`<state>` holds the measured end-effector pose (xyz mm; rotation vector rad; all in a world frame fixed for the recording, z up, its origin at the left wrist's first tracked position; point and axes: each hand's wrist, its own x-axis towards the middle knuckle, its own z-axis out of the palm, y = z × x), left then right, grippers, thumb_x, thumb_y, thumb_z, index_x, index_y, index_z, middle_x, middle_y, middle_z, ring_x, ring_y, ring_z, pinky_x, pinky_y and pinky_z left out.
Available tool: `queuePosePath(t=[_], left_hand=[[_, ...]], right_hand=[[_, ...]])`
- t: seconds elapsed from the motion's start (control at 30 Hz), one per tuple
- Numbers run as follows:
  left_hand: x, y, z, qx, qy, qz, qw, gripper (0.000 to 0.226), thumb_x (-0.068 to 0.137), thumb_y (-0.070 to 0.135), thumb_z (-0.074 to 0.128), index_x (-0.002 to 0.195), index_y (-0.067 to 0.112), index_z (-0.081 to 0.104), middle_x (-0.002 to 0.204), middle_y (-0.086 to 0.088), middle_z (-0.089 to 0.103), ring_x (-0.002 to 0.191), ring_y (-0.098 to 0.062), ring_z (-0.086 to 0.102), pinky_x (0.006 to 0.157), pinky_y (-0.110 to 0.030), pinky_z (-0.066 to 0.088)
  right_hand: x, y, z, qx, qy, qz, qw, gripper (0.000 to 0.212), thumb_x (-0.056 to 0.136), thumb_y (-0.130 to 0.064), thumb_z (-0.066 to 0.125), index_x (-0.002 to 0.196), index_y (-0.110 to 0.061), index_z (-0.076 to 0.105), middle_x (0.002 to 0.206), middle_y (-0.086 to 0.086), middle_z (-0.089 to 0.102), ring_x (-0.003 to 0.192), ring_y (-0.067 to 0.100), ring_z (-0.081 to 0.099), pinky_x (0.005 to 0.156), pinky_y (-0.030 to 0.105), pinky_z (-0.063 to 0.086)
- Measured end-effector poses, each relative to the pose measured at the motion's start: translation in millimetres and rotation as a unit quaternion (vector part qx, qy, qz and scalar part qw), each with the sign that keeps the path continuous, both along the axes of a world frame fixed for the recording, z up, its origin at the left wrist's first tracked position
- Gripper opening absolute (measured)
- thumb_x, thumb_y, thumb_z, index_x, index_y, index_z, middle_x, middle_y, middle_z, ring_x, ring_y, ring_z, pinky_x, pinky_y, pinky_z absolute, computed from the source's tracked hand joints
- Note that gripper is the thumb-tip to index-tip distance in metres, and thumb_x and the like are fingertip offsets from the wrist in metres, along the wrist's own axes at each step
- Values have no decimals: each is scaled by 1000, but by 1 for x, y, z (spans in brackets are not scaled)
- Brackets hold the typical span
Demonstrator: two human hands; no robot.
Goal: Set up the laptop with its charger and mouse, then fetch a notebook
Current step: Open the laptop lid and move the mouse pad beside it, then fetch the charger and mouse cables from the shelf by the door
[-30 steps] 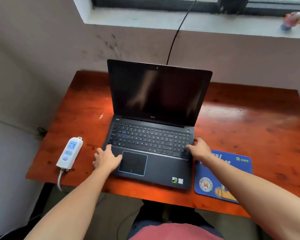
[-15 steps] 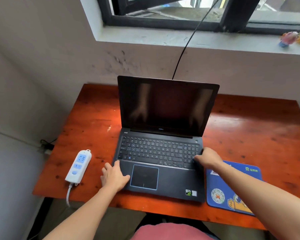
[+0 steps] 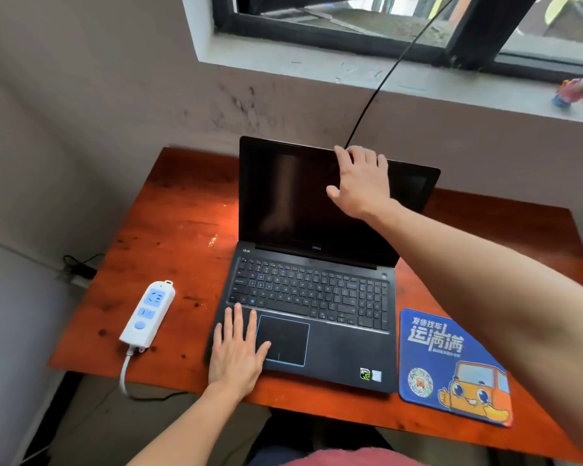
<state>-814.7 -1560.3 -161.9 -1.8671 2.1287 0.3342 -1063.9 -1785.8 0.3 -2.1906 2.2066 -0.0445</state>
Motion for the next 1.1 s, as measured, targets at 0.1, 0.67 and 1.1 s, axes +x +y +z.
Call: queuePosePath(t=[0.1,0.67,1.1], left_hand=[[-1,1,5,-17,22,18,999,83,88,58,-15,148,15,21,156,-20,18,144,-36,20,113,-48,28],[1,-4,2,61,1,-8,998,74,92,61,-2,151,16,-7,158,-17,-10,147,-34,-6,118,-46,10],[25,28,71,-2,66,132,989,28,96,35,41,115,18,55,113,-5,61,104,-30,60,81,-40,46]], right_hand=[[7,17,-7,-66,10,12,998,75,80,-40,61,145,-16,33,138,12,42,129,34,36,114,53,20],[5,55,-10,-123,33,42,991,78,81,-34,60,150,-17,28,143,11,38,133,32,31,117,52,14],[57,109,-14,-2,-96,286,953,38,90,-28,54,126,-18,59,124,6,59,111,28,57,84,39,50]])
